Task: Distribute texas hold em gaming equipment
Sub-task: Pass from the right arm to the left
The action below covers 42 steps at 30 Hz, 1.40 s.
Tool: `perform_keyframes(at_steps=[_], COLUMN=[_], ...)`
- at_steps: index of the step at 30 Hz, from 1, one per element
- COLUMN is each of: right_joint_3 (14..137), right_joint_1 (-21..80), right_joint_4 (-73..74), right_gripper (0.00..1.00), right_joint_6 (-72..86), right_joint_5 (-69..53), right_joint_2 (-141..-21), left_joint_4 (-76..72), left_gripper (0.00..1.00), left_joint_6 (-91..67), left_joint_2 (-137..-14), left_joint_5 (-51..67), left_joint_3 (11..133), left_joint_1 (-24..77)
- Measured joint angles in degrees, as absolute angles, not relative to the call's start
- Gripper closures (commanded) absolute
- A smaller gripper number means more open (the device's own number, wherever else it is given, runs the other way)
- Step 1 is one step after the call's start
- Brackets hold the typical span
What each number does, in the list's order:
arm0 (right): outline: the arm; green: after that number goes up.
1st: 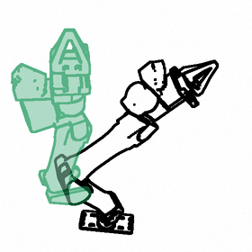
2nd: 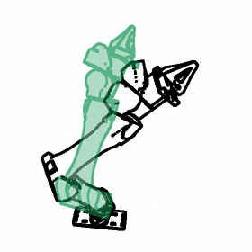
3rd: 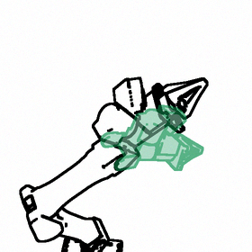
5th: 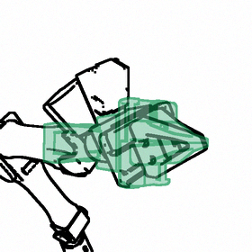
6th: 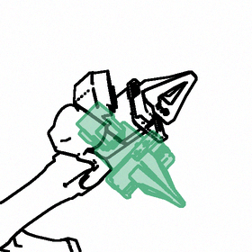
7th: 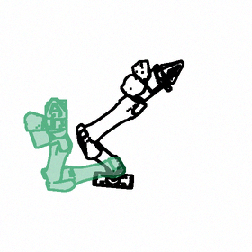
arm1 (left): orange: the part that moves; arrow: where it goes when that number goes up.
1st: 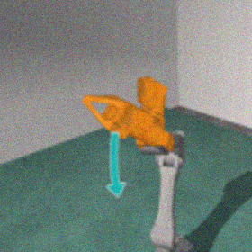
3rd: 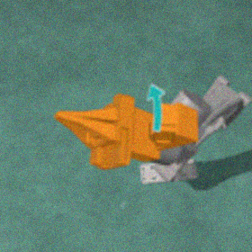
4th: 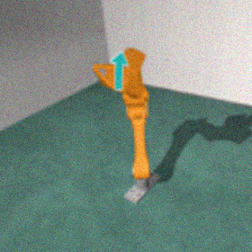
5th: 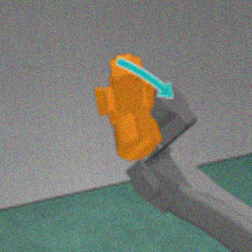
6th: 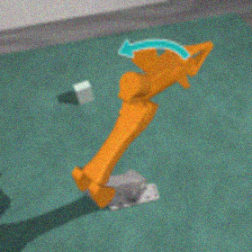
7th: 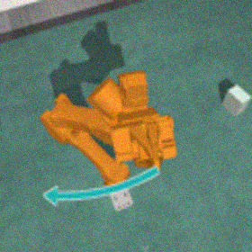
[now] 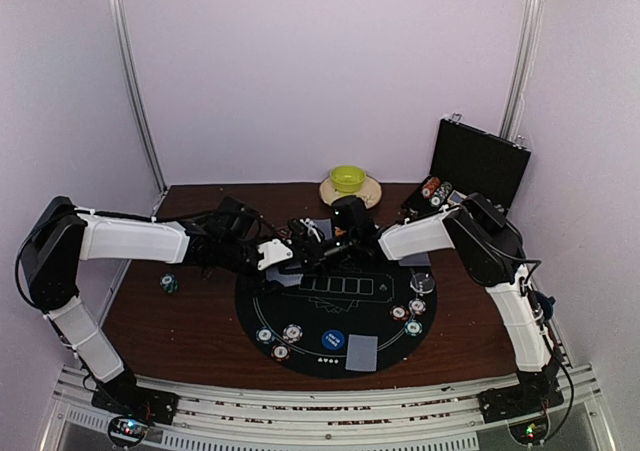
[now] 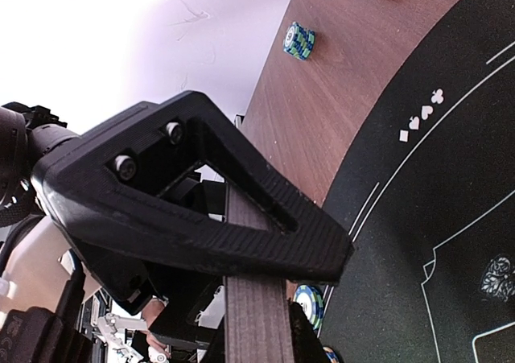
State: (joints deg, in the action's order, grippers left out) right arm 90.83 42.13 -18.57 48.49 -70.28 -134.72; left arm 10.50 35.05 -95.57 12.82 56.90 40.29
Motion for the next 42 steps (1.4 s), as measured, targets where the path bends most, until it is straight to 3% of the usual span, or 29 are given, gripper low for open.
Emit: perform_keyframes(at_steps=[4, 14, 18, 29, 42], right_joint_3=[90.8, 90.8, 90.8, 91.3, 99.4], right_joint_1=[42.1, 42.1, 42.1, 42.1, 42.0], right_joint_4=[-18.2, -18.1, -18.0, -16.4, 3.9], right_gripper=[1.00, 0.86, 0.80, 0.74, 0.67], right_joint_6=[48.2, 48.2, 48.2, 47.0, 30.0], right_joint_5=[-70.2, -70.1, -70.1, -70.3, -67.6], right_joint_2=[-134.7, -134.7, -134.7, -134.7, -134.7], left_joint_4=[10.4, 10.3, 10.3, 10.4, 10.6], left_gripper=[0.31, 0.36, 0.45, 0.50, 0.50], left_joint_6=[35.0, 34.8, 34.8, 34.9, 34.9], left_joint_2=[-95.6, -95.5, -95.5, -95.5, -95.5], left_joint_5=[13.0, 13.3, 13.3, 13.5, 13.5], left_joint_3=[56.9, 56.9, 56.9, 56.9, 56.9], left_joint_1=[40.3, 40.2, 40.2, 40.2, 40.2])
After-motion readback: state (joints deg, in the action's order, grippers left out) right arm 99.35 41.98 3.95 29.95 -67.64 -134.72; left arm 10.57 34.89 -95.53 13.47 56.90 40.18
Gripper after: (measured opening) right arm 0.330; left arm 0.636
